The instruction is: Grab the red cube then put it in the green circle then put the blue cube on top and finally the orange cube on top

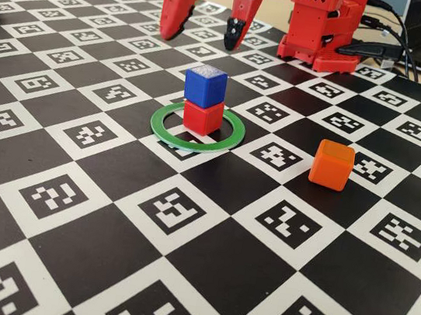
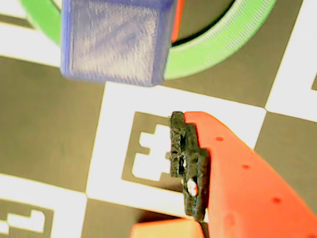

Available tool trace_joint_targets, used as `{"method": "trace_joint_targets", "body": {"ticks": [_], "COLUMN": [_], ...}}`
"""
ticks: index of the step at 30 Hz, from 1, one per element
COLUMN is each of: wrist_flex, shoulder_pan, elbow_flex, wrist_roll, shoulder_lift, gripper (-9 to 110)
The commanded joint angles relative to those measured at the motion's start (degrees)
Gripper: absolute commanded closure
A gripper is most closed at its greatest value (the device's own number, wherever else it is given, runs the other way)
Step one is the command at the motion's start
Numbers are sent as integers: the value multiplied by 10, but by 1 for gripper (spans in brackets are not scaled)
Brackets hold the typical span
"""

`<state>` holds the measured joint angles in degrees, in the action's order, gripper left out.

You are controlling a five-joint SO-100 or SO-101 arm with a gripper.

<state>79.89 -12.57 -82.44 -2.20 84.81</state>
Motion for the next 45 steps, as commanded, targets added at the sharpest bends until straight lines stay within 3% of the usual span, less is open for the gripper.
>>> {"method": "trace_joint_targets", "body": {"ticks": [1,8,12,21,31,45], "wrist_flex": [24,78,108,131,4,83], "shoulder_pan": [4,-23,-69,-181,-214,-267], "elbow_flex": [-5,-10,3,39,33,234], "wrist_roll": [7,-1,-70,-116,-92,-144], "shoulder_lift": [94,167,197,258,214,-14], "gripper": [49,49,52,54,65,60]}}
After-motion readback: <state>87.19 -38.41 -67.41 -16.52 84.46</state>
